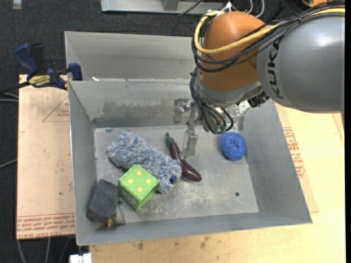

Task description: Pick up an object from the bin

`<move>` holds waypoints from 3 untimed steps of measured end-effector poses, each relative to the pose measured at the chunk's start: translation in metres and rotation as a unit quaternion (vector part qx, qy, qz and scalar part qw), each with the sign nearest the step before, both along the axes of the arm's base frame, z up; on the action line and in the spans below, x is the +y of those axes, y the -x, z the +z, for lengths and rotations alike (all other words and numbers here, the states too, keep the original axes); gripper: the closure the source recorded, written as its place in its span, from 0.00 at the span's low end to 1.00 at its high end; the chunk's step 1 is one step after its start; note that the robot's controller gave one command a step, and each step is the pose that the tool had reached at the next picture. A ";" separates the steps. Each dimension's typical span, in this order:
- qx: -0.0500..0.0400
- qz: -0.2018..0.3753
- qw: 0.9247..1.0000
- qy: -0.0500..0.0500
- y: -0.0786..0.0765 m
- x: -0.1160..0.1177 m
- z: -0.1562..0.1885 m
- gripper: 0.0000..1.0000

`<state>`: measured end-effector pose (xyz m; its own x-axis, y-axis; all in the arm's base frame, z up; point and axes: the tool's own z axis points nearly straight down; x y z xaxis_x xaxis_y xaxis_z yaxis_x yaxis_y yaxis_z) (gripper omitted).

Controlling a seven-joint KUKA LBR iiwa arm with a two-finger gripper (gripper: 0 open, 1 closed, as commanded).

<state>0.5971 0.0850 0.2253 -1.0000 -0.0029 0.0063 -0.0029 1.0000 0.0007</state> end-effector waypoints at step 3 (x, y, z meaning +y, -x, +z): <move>-0.003 -0.016 1.000 0.000 0.011 0.026 -0.066 0.00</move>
Offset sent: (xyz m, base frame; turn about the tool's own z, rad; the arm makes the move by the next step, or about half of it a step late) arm -0.0065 0.0422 -0.0928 -0.1451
